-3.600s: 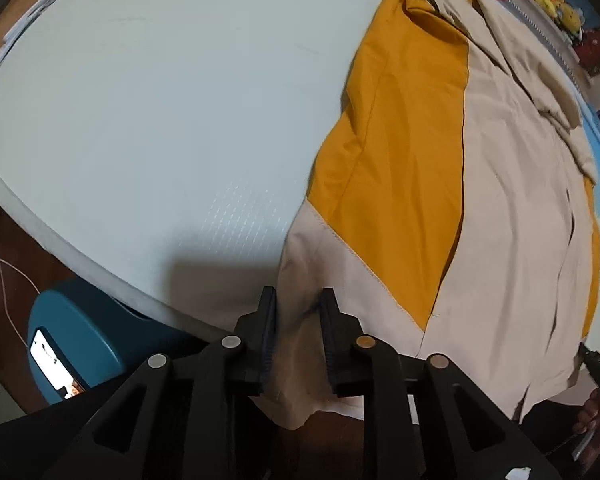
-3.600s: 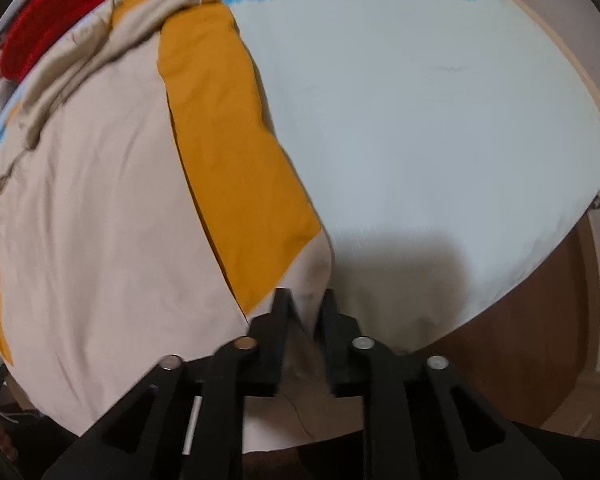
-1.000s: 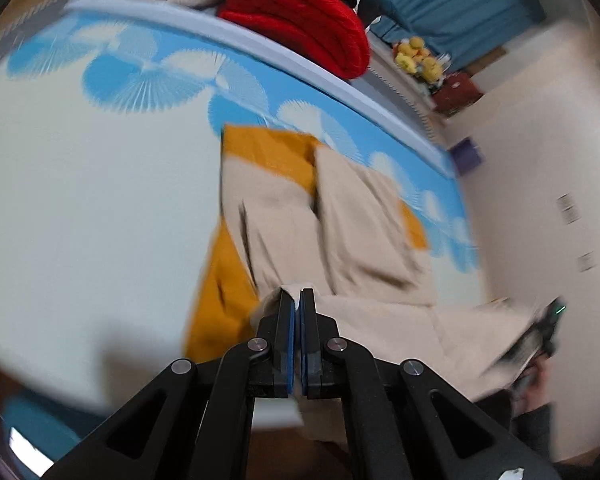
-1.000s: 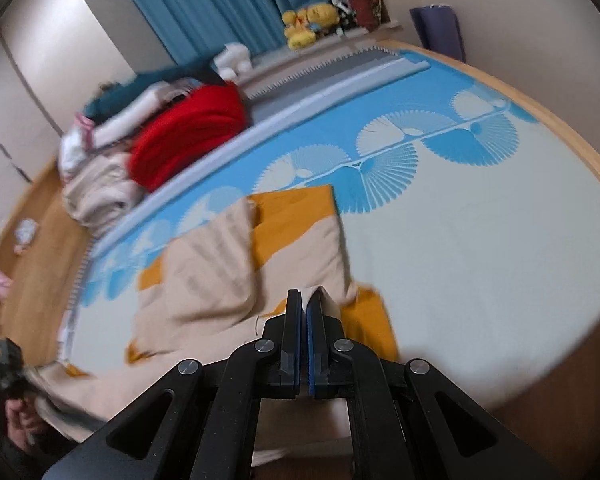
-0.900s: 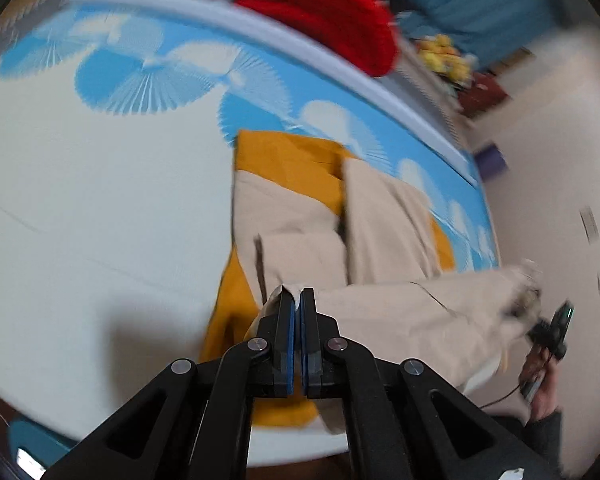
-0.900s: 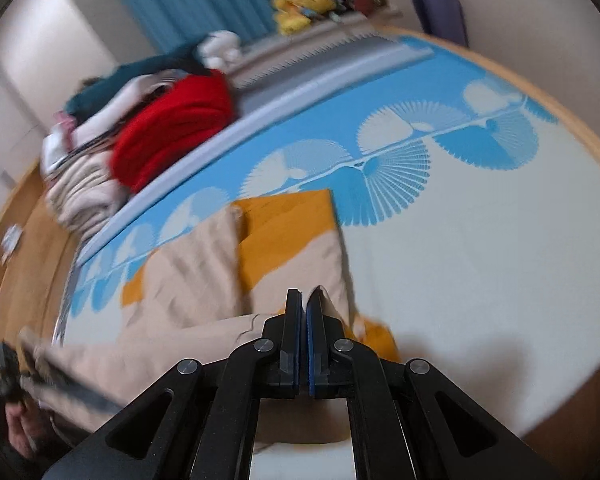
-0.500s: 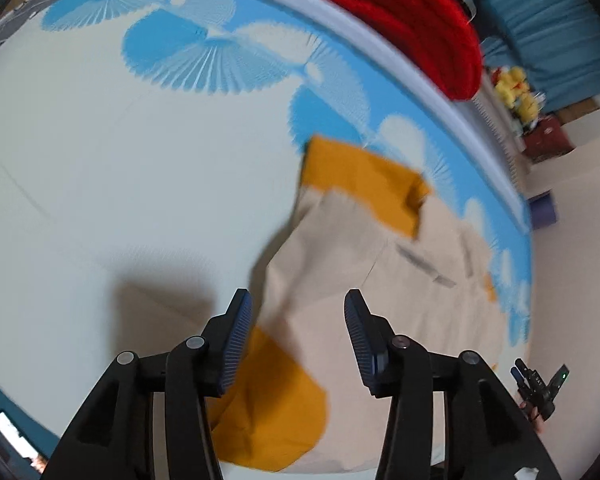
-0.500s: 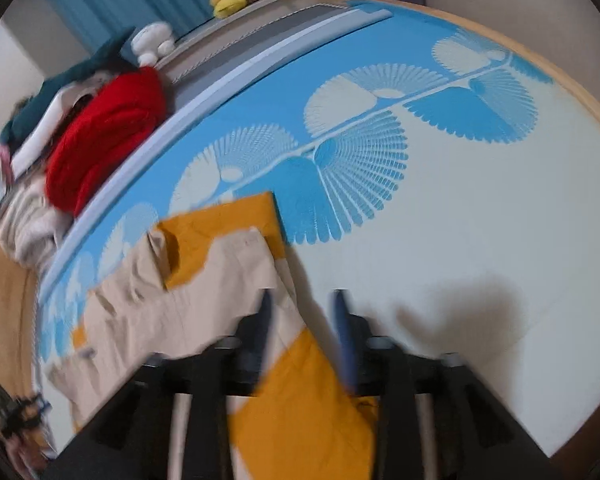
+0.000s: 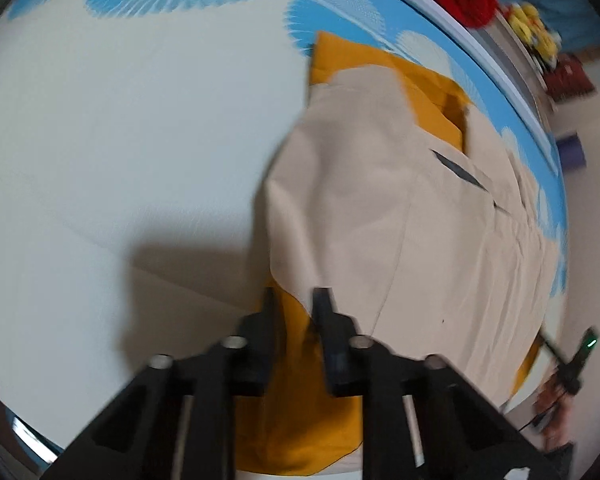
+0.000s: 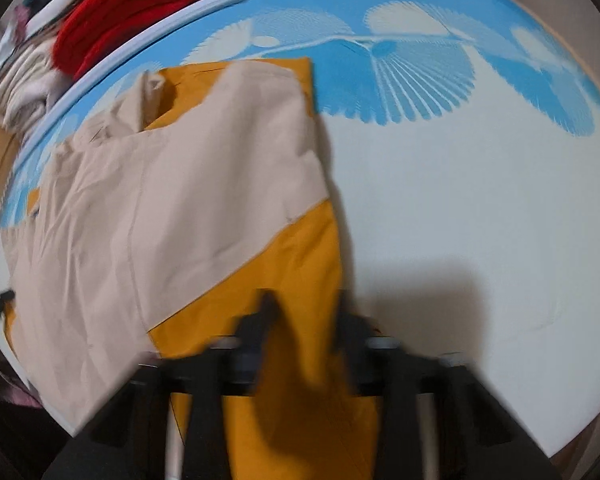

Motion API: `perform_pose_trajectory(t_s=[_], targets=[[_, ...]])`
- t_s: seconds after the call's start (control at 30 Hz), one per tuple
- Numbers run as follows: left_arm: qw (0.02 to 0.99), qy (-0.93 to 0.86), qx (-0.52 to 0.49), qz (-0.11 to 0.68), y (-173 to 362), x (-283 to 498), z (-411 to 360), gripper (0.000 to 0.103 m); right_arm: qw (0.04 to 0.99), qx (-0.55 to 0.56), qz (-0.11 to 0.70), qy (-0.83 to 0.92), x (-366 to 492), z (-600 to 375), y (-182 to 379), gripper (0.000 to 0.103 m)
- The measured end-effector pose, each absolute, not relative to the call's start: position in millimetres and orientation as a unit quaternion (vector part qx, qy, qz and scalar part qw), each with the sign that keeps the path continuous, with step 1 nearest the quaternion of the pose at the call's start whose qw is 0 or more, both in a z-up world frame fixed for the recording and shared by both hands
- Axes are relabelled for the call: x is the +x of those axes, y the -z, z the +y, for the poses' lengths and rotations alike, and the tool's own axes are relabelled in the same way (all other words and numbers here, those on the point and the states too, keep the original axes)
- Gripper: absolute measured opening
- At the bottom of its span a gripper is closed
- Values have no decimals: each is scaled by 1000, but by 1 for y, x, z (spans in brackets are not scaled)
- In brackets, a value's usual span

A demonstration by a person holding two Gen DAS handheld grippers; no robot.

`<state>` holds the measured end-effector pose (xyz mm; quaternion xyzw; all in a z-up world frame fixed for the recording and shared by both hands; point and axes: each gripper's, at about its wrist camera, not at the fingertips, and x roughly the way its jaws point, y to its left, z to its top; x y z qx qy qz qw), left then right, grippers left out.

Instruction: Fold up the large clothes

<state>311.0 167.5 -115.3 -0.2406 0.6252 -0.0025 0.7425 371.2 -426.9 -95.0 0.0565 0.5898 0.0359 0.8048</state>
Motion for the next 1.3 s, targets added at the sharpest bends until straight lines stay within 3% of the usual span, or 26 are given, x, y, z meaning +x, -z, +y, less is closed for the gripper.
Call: perform_pose_trajectory(t_s=[0.07,0.17,0.3,0.4,0.43,0.47,0.5,0.6,0.7,0.83,0.87,0.9,0.93,0.97,1.07,1.13,1.2,1.27,1.3], targets=[[782,2,-208,588,88,313,163,2,824,36,564,-42,368,-419,79,4],[846,8,-192,497,37,309,165,2,866,79,491,-45,363,-429,36,4],[883,-11,-187,430,10,315,165,2,916,123,380,-32,358,-439,-8,4],[890,-41,-189,413,13,334,169,12,932,108,346,-3,374,-427,-11,4],[882,-56,-190,427,25,345,170,18,931,105,349,8,381,-425,-7,5],[866,-70,-193,455,38,354,172,34,925,104,365,28,396,-424,4,8],[854,-78,-198,475,47,359,172,38,915,107,387,38,407,-423,16,16],[819,-80,-218,524,68,356,178,37,865,107,487,65,431,-423,63,18],[775,-10,-223,590,91,350,169,40,812,88,574,64,431,-426,100,31],[735,1,-179,654,121,337,158,41,802,46,594,45,419,-426,108,34],[735,3,-180,654,122,336,159,40,803,50,593,40,417,-427,106,32],[734,7,-187,653,123,334,161,38,803,57,592,36,414,-429,105,17],[734,10,-192,651,124,333,161,15,803,60,593,33,411,-430,105,3],[738,15,-196,646,121,332,161,1,807,56,587,32,411,-430,102,3],[798,-14,-167,578,88,329,165,0,839,66,539,41,405,-436,81,2],[804,-32,-151,575,88,328,168,0,845,85,522,72,403,-447,73,2],[776,-47,-155,609,101,322,173,0,825,113,547,90,403,-456,88,2],[789,8,-149,596,82,309,157,0,809,98,571,103,403,-452,98,3],[802,33,-132,582,71,302,148,0,812,86,566,111,401,-449,93,9]])
